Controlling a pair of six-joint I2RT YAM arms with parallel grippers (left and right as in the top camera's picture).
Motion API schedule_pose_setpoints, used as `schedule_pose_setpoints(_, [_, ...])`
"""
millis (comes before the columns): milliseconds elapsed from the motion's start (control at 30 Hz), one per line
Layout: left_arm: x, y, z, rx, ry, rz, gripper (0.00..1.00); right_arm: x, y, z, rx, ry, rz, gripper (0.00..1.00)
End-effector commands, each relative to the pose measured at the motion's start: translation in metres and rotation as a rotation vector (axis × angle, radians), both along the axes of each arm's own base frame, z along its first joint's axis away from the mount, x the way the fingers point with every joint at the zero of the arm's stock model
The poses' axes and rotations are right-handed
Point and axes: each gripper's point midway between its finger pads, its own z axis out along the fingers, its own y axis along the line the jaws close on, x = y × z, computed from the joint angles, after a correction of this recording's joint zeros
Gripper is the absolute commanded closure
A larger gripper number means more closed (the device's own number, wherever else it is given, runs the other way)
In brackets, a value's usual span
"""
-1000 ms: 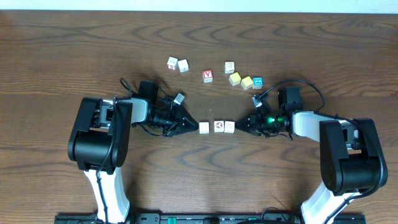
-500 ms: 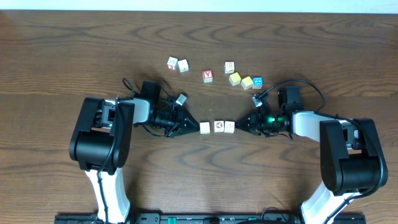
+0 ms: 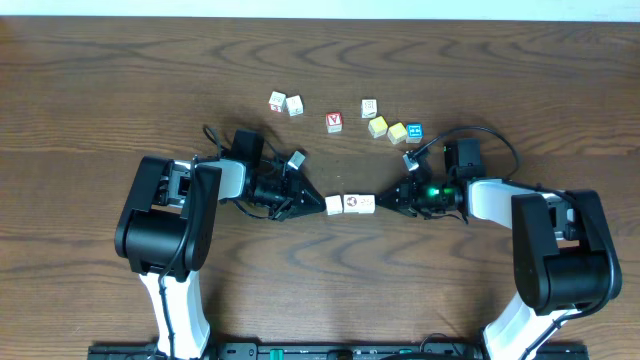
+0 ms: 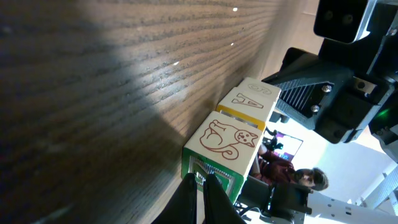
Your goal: Lift 3 blocks
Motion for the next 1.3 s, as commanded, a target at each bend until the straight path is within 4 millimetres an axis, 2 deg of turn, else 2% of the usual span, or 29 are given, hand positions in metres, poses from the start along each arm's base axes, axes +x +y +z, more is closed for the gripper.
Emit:
schedule_pose_setpoints(0, [-0.0045,0.0019,-0.0116,0.036,0.023,0.003,0.93,-0.0026,0.004,0.001,0.013,0.01,0.006,0.99])
schedule_pose_setpoints(1267, [0.0054,0.0001,-0.0106,0.029,-0.017,0.017,0.93,-0.0004,0.0096,0.0027,0.016,-0.012,0.016,0.99])
